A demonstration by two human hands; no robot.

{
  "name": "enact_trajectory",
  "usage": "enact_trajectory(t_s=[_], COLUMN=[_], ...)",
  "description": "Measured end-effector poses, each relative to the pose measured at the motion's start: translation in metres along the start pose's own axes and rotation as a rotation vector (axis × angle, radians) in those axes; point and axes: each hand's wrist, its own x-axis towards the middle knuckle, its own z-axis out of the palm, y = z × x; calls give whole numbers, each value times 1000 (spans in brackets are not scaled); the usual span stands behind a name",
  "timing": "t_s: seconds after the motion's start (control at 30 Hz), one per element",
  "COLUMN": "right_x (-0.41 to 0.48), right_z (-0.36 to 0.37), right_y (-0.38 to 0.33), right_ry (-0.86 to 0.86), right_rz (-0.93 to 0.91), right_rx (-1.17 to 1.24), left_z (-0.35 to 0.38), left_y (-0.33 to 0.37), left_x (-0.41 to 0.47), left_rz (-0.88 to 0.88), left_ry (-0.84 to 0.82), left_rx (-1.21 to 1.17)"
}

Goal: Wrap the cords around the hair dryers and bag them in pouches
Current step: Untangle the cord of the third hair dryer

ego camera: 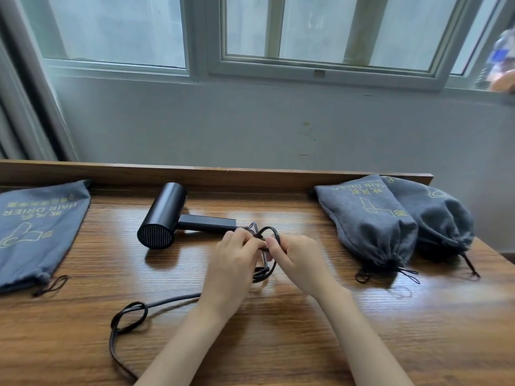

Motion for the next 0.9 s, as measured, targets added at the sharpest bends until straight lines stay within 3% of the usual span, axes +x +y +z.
enact_trajectory(t_s=[0.07, 0.2, 0.4, 0.5, 0.67, 0.8, 0.9], right_x=[0, 0, 3, 3, 4, 7, 8], right_z=[-7, -12, -10, -8, -10, -8, -7], right_y=[4, 4, -1, 1, 0, 3, 7], right_ry=[5, 27, 26, 45, 51, 159, 65], right_rz=[10, 21, -23, 9, 176, 205, 272], right_rx=[30, 77, 259, 428, 594, 634, 719], left_z=[-3, -11, -19, -21, -26, -31, -32], left_y=[4, 3, 6, 6, 11, 5, 2], left_x=[2, 4, 5, 6, 10, 16, 18], left_rz=[-52, -237, -315, -303, -426, -687, -763], left_ry=[55, 328, 472, 488, 541, 554, 419], left_rx=[-29, -239, -388, -394, -569, -952, -1238])
